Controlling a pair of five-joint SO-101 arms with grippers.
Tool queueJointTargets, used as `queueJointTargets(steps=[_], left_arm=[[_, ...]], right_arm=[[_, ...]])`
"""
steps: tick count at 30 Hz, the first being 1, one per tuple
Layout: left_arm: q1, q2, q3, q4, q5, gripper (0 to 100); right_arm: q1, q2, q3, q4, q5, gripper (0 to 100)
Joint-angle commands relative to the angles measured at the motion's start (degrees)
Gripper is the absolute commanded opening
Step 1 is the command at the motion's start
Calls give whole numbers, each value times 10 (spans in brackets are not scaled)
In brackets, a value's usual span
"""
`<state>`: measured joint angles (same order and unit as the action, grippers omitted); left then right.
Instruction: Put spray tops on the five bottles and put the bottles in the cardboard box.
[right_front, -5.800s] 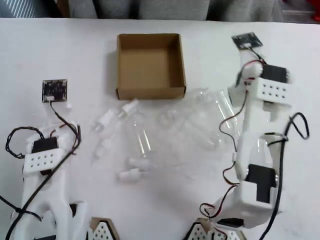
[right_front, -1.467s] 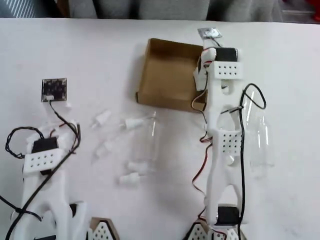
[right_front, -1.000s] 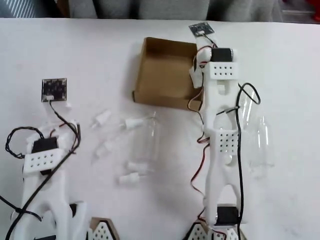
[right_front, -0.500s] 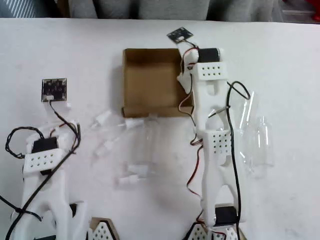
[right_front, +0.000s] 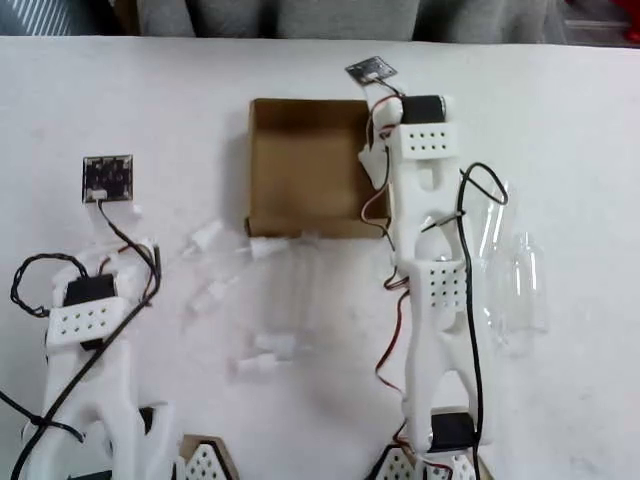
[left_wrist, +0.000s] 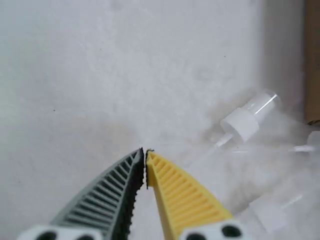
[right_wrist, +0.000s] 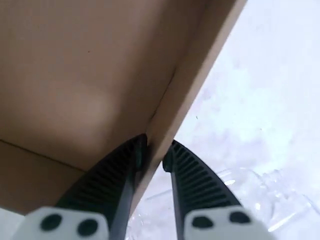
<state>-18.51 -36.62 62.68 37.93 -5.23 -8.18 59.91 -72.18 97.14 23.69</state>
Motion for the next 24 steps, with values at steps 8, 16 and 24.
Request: queueJointTargets(steps=[8, 16, 24], left_arm=[[4, 0, -4, -14, 1, 24], [4, 0, -4, -14, 1, 24], [4, 0, -4, -14, 1, 24]], right_arm=[[6, -118, 87, 14, -6, 28], [10, -124, 84, 15, -34, 252], [12, -221, 114, 17, -34, 254]])
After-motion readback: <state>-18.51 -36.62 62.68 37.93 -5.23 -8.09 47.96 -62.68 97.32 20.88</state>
